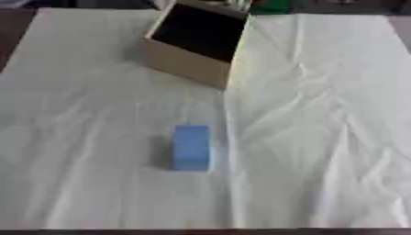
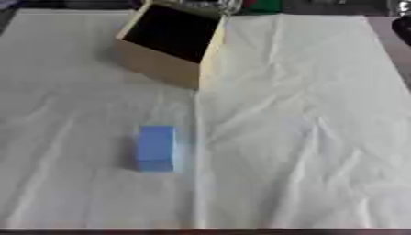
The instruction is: Pick up objects on the table and place them in the box.
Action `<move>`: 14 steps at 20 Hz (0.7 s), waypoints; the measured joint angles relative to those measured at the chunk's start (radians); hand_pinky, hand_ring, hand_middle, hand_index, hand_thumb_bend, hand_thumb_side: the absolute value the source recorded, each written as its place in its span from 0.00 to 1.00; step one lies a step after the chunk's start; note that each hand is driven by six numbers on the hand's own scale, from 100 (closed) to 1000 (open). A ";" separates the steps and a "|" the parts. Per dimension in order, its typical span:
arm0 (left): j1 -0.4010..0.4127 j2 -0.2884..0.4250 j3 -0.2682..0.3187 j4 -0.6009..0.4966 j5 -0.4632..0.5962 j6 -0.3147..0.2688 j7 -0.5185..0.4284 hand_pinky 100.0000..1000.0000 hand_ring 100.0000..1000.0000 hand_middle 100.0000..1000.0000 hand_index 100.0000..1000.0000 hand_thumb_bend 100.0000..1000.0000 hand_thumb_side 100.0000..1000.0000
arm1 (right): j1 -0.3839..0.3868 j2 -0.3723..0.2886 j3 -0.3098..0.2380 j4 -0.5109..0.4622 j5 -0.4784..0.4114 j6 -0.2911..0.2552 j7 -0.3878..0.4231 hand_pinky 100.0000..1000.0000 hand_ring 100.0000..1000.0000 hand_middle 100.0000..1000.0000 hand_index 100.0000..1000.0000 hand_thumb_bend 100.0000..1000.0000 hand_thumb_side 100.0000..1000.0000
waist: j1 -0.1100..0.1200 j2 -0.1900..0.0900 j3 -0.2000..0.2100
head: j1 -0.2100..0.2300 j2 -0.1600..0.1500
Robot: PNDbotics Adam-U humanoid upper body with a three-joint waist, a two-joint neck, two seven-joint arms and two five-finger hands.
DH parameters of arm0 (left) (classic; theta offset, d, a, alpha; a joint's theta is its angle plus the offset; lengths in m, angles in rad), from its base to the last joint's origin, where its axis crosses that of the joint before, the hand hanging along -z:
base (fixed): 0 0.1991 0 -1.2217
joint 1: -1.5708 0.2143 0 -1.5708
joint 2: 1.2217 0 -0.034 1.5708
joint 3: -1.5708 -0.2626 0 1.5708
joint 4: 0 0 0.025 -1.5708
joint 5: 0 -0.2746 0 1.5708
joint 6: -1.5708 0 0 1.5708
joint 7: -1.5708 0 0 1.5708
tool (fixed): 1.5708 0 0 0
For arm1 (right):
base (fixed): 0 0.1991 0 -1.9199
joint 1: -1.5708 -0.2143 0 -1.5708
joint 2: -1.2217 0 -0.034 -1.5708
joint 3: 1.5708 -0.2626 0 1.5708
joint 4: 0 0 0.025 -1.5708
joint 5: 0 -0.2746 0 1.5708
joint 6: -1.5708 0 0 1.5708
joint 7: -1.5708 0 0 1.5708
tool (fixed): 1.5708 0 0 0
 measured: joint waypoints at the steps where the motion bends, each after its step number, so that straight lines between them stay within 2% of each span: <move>1: 0.000 0.000 0.001 0.000 0.000 0.000 0.000 0.66 0.51 0.44 0.75 0.14 0.09 | 0.000 0.000 0.000 0.000 0.000 0.000 0.000 0.76 0.74 0.72 0.88 0.00 0.19 | 0.000 0.000 0.000 | 0.000 0.000; 11: 0.000 0.000 0.002 0.000 0.000 -0.001 0.001 0.66 0.51 0.44 0.75 0.15 0.09 | 0.000 0.000 0.000 0.000 0.000 0.000 0.000 0.76 0.74 0.72 0.88 0.00 0.19 | 0.000 0.000 0.000 | 0.004 0.002; 14: -0.002 0.001 0.001 0.000 -0.010 0.002 0.000 0.66 0.51 0.44 0.75 0.16 0.06 | 0.001 0.000 0.000 0.000 0.000 0.000 0.000 0.76 0.74 0.72 0.88 0.00 0.19 | 0.000 0.000 -0.001 | 0.007 0.003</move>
